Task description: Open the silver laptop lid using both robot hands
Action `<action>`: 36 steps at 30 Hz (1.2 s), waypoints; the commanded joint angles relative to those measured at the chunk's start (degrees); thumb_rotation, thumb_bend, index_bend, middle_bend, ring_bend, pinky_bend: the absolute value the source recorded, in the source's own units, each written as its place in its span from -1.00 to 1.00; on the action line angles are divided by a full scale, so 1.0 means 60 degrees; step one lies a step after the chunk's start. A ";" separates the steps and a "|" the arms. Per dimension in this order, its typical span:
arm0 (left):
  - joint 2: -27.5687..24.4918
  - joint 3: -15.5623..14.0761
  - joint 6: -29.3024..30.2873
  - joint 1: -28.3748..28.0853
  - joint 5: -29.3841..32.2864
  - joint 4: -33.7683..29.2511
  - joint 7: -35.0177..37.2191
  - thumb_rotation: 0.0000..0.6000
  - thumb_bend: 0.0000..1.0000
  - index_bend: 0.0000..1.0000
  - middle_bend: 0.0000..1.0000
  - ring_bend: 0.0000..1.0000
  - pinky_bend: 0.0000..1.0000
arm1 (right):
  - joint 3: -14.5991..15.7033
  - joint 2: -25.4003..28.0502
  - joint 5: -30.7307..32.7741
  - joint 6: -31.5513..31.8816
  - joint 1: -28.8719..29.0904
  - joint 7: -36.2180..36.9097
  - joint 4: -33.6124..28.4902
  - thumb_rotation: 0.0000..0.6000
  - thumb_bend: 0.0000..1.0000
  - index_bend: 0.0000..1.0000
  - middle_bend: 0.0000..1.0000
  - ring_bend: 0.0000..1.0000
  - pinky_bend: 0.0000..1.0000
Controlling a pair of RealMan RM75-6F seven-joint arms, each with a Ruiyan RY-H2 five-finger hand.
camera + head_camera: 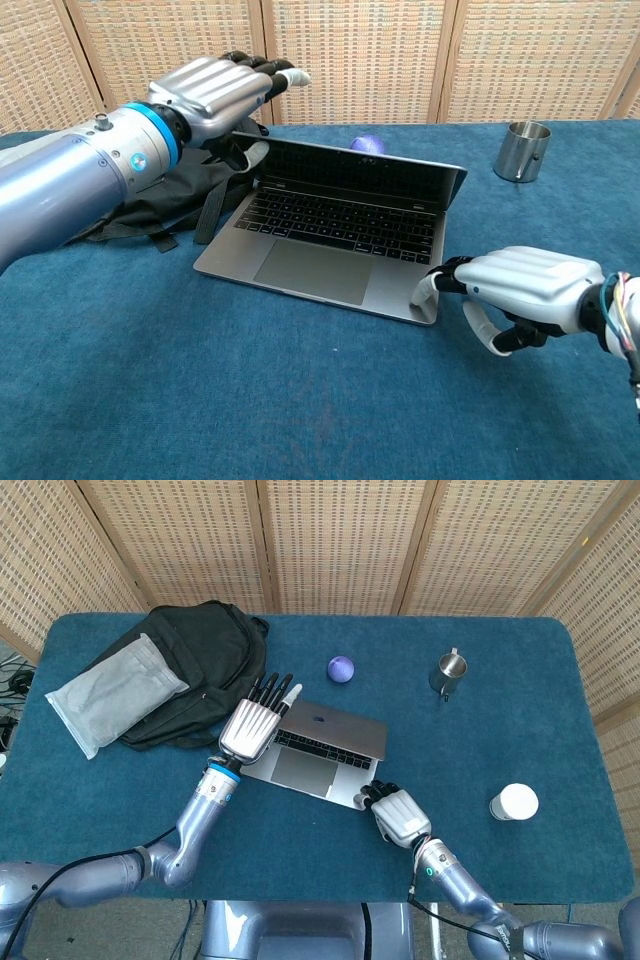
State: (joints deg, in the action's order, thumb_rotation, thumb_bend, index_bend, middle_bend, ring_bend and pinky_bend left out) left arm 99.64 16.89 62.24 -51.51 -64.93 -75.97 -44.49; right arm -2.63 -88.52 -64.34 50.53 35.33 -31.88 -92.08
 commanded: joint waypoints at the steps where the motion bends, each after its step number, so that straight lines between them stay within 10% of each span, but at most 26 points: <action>1: -0.0054 0.0013 0.0011 -0.0046 0.0027 0.0052 -0.0013 1.00 0.03 -1.00 -1.00 -1.00 -1.00 | 0.0045 -0.0032 -0.0009 0.0057 0.0018 -0.0005 0.0015 1.00 0.86 -0.63 -0.66 -0.80 -0.62; 36: -0.0045 0.0849 -0.0470 -0.1223 0.1428 0.1419 -0.0110 1.00 0.00 -1.00 -1.00 -1.00 -1.00 | 0.0466 -0.0409 -0.0350 0.0466 0.0346 -0.0730 0.0182 1.00 0.86 -0.63 -0.66 -0.80 -0.62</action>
State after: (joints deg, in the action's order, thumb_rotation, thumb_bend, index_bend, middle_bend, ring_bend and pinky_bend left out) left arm 99.46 21.77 59.41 -58.70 -56.66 -67.61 -45.13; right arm 0.16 -90.98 -66.44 53.32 37.40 -36.27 -90.99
